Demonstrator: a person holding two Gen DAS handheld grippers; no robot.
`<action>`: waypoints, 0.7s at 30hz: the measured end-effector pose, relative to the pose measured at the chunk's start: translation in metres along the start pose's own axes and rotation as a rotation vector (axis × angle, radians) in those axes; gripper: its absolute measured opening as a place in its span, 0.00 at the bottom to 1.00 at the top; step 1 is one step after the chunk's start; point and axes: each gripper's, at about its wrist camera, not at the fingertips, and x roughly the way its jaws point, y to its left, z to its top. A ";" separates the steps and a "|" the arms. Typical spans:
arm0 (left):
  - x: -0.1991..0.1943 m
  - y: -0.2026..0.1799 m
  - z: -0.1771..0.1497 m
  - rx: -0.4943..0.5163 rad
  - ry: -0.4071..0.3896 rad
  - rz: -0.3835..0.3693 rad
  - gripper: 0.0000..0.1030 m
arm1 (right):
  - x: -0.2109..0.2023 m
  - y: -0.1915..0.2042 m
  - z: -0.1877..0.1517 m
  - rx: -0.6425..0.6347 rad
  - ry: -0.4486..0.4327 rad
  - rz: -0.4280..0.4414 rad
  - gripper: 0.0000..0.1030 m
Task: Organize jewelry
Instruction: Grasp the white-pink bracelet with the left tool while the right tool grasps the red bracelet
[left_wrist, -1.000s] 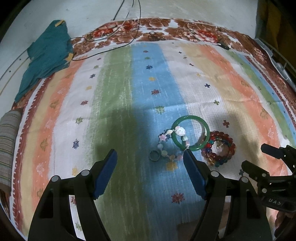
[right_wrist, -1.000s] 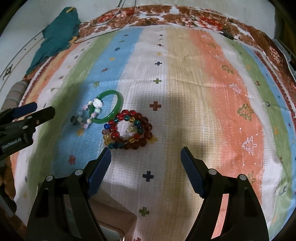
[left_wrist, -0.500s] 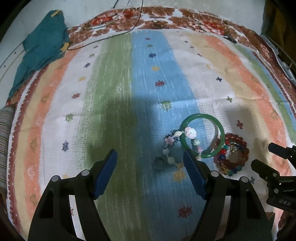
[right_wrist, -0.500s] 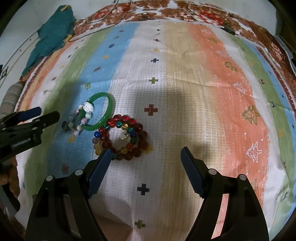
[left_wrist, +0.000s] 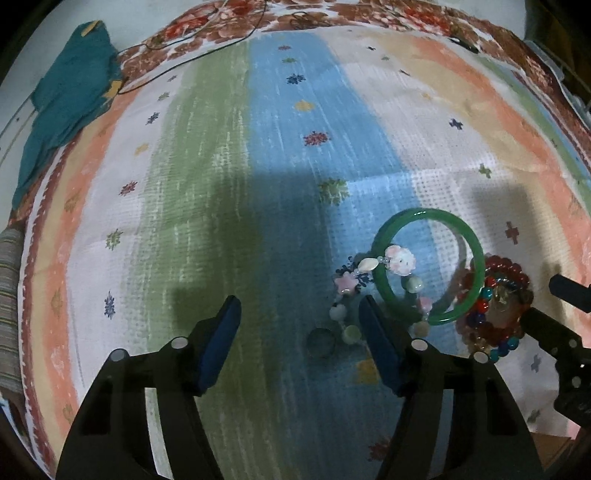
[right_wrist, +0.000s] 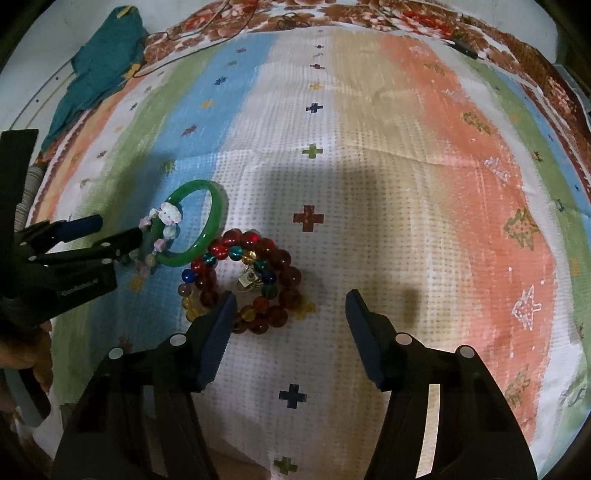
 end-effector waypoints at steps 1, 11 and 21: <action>0.002 -0.001 0.000 0.001 0.004 0.005 0.56 | 0.000 0.000 0.000 0.001 0.002 0.001 0.57; 0.008 -0.012 0.000 0.037 -0.001 0.006 0.33 | 0.009 0.005 0.001 0.002 0.038 0.020 0.49; 0.006 -0.016 0.000 0.049 0.003 0.004 0.10 | 0.006 0.008 0.001 -0.020 0.026 -0.010 0.28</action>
